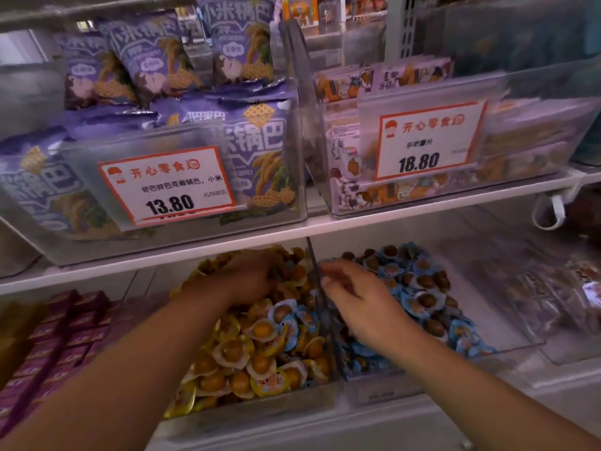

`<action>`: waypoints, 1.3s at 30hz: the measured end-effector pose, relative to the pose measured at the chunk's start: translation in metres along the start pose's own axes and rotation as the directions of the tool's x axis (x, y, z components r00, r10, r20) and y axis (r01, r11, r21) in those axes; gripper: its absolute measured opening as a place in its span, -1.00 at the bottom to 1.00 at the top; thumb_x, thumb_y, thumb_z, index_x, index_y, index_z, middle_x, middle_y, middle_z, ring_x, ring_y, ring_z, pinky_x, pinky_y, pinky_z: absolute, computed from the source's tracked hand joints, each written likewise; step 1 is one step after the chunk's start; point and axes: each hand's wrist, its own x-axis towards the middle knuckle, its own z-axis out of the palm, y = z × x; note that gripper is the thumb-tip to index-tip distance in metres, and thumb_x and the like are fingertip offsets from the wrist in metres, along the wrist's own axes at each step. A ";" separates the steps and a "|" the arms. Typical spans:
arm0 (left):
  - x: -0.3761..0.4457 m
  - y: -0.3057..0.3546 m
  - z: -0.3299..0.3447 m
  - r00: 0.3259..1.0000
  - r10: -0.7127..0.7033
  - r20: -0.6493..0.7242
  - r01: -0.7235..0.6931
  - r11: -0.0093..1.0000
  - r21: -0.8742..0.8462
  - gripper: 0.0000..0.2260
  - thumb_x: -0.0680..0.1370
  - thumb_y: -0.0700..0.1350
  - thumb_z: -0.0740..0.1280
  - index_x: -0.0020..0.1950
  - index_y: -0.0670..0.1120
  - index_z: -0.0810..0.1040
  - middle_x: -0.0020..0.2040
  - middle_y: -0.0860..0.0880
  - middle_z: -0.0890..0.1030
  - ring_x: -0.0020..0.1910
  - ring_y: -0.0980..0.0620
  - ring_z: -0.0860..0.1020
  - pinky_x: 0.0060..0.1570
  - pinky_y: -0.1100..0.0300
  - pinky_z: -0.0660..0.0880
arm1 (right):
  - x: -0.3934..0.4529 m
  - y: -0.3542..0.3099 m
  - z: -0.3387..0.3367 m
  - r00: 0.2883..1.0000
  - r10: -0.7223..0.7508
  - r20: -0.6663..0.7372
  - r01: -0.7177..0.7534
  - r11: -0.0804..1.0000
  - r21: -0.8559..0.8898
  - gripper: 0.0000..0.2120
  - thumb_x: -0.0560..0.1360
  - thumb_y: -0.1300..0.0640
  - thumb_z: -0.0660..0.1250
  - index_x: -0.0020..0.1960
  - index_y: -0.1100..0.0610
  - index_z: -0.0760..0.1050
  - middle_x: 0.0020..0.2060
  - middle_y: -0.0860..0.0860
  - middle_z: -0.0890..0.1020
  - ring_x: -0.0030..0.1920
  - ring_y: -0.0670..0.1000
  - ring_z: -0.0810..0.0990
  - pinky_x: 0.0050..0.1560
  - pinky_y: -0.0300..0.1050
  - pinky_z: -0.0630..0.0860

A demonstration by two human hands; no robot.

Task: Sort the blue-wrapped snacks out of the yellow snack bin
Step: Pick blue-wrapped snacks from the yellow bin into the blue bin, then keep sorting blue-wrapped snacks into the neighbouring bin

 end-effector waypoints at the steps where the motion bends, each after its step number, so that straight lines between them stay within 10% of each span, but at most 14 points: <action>1: -0.008 -0.004 -0.008 0.998 0.028 0.057 -0.026 0.999 -0.027 -0.85 0.51 -0.02 0.42 0.05 0.18 0.59 0.06 0.11 0.57 0.11 0.04 0.55 0.02 0.23 0.43 | 0.000 0.004 -0.005 1.000 0.014 -0.005 -0.014 1.000 -0.023 -0.82 0.63 0.04 0.23 0.20 -0.08 0.53 0.06 -0.13 0.61 0.10 -0.16 0.56 0.10 -0.27 0.48; 5: -0.041 -0.016 -0.036 0.947 0.055 0.317 -0.020 0.993 -0.114 -0.83 0.47 -0.13 0.44 0.05 0.04 0.67 -0.13 0.19 0.58 -0.13 0.23 0.54 -0.11 0.31 0.47 | -0.005 0.015 -0.012 0.999 0.024 -0.032 -0.027 0.997 -0.075 -0.82 0.63 0.03 0.23 0.16 -0.07 0.56 0.02 -0.14 0.62 0.06 -0.17 0.57 0.08 -0.21 0.53; 11: -0.020 -0.002 -0.018 0.956 -0.288 -0.052 0.257 0.913 -0.318 -0.81 0.57 0.10 0.26 0.07 0.10 0.61 -0.04 0.07 0.67 -0.05 0.07 0.63 -0.02 0.17 0.55 | -0.012 0.012 -0.005 0.995 -0.099 -0.008 0.095 0.969 -0.228 -0.78 0.62 0.04 0.25 0.22 -0.01 0.57 0.05 -0.10 0.58 0.05 -0.16 0.55 0.05 -0.36 0.47; 19: 0.030 0.011 0.024 0.963 -0.255 -0.093 0.268 0.945 0.186 -0.60 0.58 0.14 0.28 0.35 -0.02 0.45 0.31 -0.15 0.49 0.28 -0.18 0.46 0.21 -0.04 0.43 | -0.010 0.012 -0.002 0.985 -0.173 0.004 0.168 0.952 -0.257 -0.79 0.60 0.04 0.26 0.20 -0.03 0.57 0.02 -0.16 0.53 0.06 -0.19 0.52 0.10 -0.27 0.48; 24: 0.031 0.010 0.036 0.956 -0.228 -0.182 0.261 0.948 0.182 -0.63 0.61 0.11 0.27 0.36 -0.02 0.45 0.33 -0.14 0.45 0.30 -0.18 0.43 0.26 -0.06 0.40 | -0.009 0.014 -0.002 0.983 -0.181 0.016 0.178 0.947 -0.266 -0.78 0.60 0.02 0.25 0.21 -0.04 0.56 0.00 -0.16 0.52 0.02 -0.18 0.52 0.07 -0.22 0.50; 32: 0.022 -0.001 0.023 0.988 -0.142 -0.055 0.126 0.965 -0.228 -0.73 0.51 0.13 0.33 0.16 0.10 0.60 0.12 0.05 0.64 0.08 0.02 0.58 -0.02 0.15 0.49 | -0.009 0.013 -0.002 0.983 -0.182 0.017 0.179 0.946 -0.271 -0.80 0.59 0.02 0.26 0.18 -0.05 0.56 -0.03 -0.14 0.53 -0.01 -0.15 0.53 0.06 -0.09 0.54; 39: 0.042 0.005 0.017 0.963 -0.230 0.141 0.241 0.968 -0.065 -0.60 0.51 -0.06 0.29 0.36 0.01 0.48 0.30 -0.08 0.55 0.22 -0.08 0.53 0.17 0.07 0.50 | -0.010 0.014 -0.001 0.985 -0.174 0.019 0.173 0.946 -0.273 -0.79 0.60 0.02 0.25 0.20 -0.06 0.55 -0.01 -0.15 0.52 0.00 -0.16 0.53 0.05 -0.09 0.55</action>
